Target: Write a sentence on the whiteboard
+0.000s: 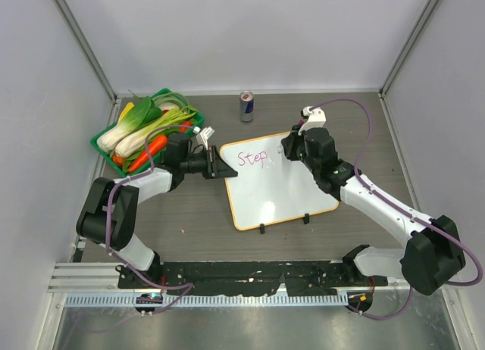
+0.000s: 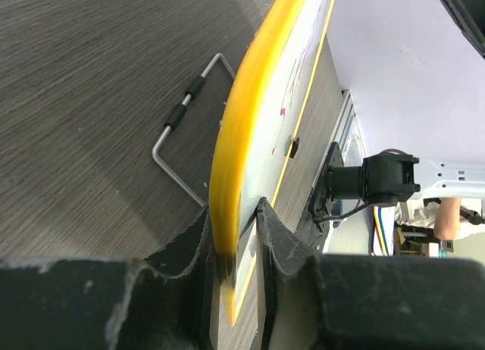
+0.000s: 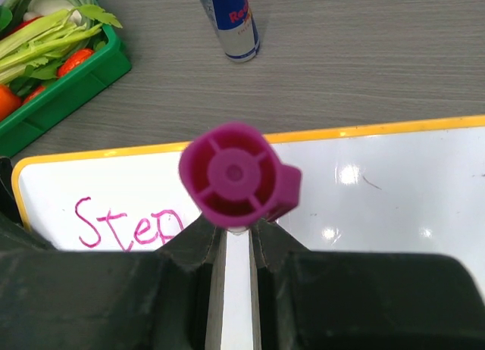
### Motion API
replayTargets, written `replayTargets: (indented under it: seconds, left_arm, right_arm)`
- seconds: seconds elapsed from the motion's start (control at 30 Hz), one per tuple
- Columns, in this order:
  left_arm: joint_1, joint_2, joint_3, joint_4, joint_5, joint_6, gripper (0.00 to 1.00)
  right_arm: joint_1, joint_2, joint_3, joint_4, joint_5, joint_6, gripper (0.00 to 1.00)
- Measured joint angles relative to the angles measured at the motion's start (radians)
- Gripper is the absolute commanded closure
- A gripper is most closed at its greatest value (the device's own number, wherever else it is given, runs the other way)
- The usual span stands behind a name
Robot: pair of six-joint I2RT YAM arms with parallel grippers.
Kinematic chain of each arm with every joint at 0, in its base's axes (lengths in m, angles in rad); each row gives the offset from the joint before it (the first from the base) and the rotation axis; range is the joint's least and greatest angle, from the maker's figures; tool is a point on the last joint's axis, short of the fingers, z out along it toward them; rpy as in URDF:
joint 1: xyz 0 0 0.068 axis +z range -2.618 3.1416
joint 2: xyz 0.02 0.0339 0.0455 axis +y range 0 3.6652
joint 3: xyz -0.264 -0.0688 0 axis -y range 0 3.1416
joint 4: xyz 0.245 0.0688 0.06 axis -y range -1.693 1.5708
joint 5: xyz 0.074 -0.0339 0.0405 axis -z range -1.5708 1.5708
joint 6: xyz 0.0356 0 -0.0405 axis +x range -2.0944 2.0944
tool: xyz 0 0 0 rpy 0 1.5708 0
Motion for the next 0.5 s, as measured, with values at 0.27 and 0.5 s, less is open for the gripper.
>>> replayTargets:
  seconds: [0.27,0.5]
  left_arm:
    - [0.000,0.000,0.000,0.000,0.000,0.000,1.00]
    - [0.000,0.000,0.000,0.000,0.000,0.000,1.00]
  right_arm:
    - [0.002,-0.037,-0.039,-0.025,-0.018,0.001,0.98]
    - [0.008,-0.049,-0.051,-0.030,-0.027,0.002,0.98]
